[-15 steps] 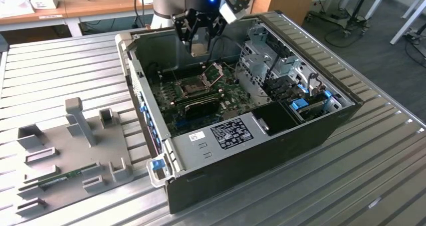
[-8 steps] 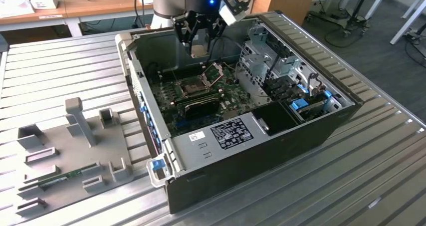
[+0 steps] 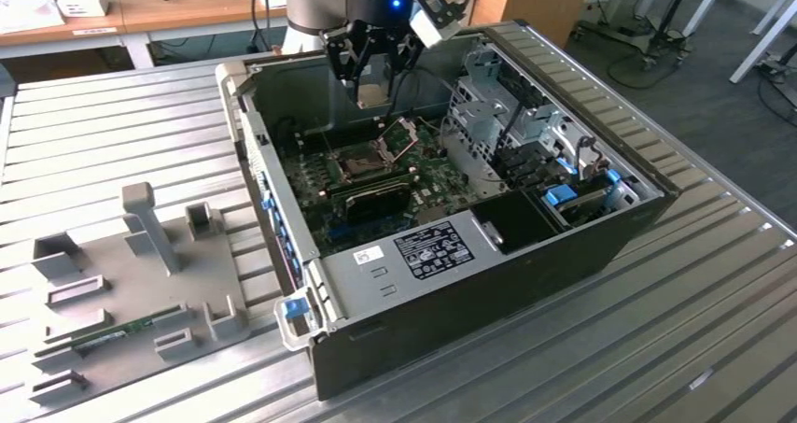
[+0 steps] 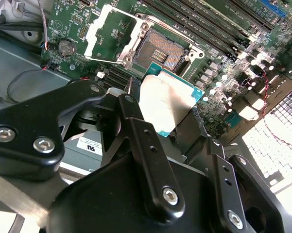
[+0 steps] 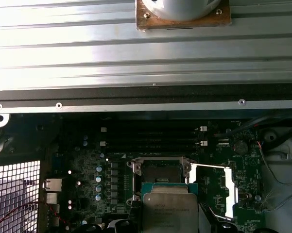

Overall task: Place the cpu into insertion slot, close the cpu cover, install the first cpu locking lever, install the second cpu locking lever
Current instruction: 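Place the cpu into insertion slot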

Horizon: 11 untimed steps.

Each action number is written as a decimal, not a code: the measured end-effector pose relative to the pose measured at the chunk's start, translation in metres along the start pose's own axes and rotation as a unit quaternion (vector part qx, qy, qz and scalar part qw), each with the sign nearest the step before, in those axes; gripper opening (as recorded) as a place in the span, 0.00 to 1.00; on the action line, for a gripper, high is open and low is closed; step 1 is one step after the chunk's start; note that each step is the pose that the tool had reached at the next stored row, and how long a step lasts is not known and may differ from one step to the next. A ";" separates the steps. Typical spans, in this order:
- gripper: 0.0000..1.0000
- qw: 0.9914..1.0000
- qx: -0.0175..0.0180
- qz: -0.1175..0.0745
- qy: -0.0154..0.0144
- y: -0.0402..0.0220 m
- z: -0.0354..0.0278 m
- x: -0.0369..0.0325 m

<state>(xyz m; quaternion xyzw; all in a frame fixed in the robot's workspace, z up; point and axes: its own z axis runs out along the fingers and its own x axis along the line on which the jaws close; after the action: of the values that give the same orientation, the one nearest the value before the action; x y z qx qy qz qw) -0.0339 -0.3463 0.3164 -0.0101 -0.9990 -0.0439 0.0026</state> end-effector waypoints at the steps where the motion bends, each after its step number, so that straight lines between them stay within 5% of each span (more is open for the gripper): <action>1: 0.54 1.000 0.000 0.000 0.000 0.0000 0.0000 0.0000; 6: 0.54 1.000 0.000 0.022 -0.002 0.0000 0.0005 0.0000; 11: 0.54 0.998 0.000 0.067 -0.006 -0.0001 0.0016 0.0000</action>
<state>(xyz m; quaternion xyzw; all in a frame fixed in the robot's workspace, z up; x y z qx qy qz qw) -0.0339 -0.3463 0.3148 -0.0775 -0.9960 -0.0440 -0.0004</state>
